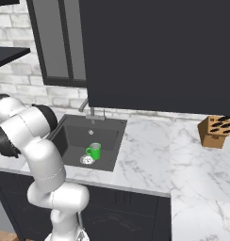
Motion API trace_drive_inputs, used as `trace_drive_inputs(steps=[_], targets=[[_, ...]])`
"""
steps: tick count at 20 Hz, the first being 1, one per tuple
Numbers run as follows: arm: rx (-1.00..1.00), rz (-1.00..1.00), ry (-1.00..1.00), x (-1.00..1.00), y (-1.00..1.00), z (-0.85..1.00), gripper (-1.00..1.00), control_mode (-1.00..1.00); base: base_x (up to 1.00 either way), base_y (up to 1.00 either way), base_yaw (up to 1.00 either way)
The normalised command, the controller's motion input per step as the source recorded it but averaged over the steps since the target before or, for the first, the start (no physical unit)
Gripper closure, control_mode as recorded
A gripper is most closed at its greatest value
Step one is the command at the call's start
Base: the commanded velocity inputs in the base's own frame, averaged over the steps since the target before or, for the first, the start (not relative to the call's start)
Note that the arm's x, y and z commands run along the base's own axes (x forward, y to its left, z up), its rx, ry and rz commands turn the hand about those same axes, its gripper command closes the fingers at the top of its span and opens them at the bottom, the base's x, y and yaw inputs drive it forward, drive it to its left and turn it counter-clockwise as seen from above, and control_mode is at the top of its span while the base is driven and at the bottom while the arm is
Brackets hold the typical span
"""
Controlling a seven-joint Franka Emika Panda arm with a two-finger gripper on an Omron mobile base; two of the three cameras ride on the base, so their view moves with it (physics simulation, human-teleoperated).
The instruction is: Pick the mug and place it in the sink. Pick the bowl and place it in the open cabinet and then close the cabinet.
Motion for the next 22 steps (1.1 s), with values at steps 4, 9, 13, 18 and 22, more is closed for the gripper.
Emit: trace_drive_inputs(steps=[4, 9, 13, 18, 22], targets=[[0.09, 0.0, 0.2, 0.0, 0.07, 0.18, -1.0, -1.0, 0.0, 0.0, 0.0], [0.02, 0.0, 0.12, 0.0, 0.01, 0.0, -1.0, -1.0, 0.0, 0.0, 0.0], [-0.02, 0.0, -0.04, -0.24, 0.0, 0.0, -1.0, -1.0, 0.0, 0.0, 0.0], [-0.05, 0.01, -0.07, -0.04, 0.0, -0.01, -1.0, -1.0, 0.0, 0.0, 0.0], [0.0, 0.0, -0.01, 0.0, 0.0, -0.37, -1.0, -1.0, 0.0, 0.0, 0.0]])
